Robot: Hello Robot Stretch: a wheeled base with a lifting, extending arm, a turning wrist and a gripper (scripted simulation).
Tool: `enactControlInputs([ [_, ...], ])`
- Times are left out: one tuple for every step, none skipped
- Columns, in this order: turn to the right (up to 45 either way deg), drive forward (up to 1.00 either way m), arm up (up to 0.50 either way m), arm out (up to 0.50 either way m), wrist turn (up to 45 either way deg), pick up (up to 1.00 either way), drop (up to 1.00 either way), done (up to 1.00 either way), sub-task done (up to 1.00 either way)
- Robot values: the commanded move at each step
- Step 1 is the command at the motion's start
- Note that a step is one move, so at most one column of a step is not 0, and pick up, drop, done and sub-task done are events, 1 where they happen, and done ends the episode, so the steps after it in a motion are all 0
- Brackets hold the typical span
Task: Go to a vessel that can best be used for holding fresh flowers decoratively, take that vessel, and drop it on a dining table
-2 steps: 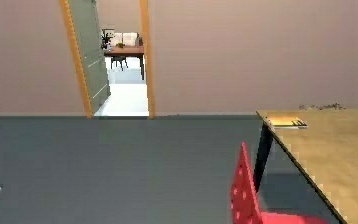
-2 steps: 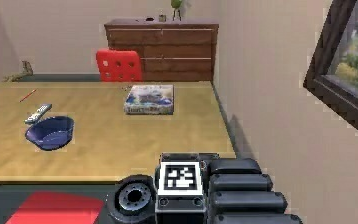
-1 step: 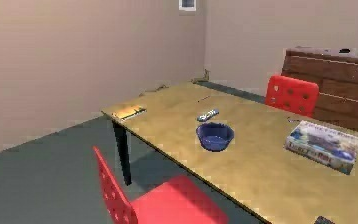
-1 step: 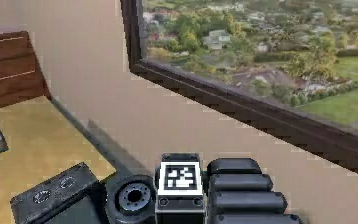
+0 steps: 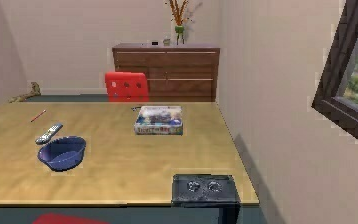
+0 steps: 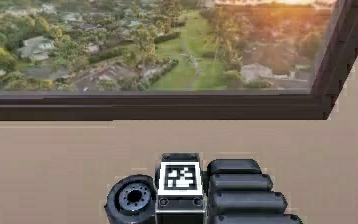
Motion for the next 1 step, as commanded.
enactControlInputs([
  [6.0, 0.0, 0.0, 0.0, 0.0, 0.0, 0.0, 0.0, 0.0],
])
